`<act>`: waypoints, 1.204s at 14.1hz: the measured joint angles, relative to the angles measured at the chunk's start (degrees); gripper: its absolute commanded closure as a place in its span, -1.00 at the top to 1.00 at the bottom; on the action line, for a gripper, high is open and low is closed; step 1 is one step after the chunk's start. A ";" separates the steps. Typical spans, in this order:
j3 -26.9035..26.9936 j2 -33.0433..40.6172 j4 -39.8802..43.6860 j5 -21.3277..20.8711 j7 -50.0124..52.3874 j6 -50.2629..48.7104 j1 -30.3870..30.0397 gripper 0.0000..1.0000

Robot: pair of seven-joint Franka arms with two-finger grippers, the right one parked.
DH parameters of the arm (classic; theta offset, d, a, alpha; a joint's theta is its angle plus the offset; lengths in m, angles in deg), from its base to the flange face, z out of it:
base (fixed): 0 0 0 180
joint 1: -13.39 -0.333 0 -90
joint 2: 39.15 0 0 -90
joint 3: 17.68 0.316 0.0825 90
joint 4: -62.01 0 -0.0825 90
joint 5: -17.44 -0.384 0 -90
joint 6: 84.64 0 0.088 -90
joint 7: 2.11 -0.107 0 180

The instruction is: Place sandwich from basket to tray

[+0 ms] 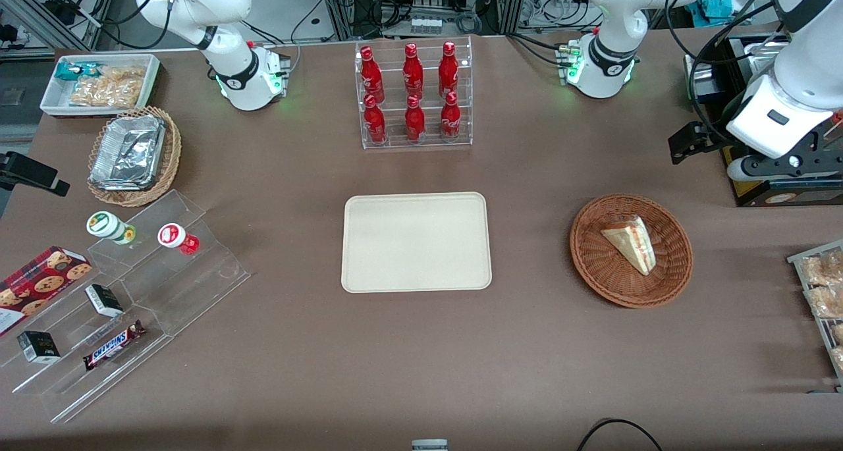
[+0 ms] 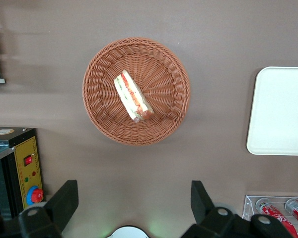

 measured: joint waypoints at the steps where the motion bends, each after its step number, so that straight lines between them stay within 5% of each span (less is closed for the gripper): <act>1: 0.00 -0.11 0.00 0.00 0.00 -0.01 0.00 1.00; 7: 0.24 -5.11 -2.63 -0.03 -0.15 1.21 -1.74 1.00; 17: 1.78 -5.43 -28.89 -0.28 1.77 32.62 -1.95 1.00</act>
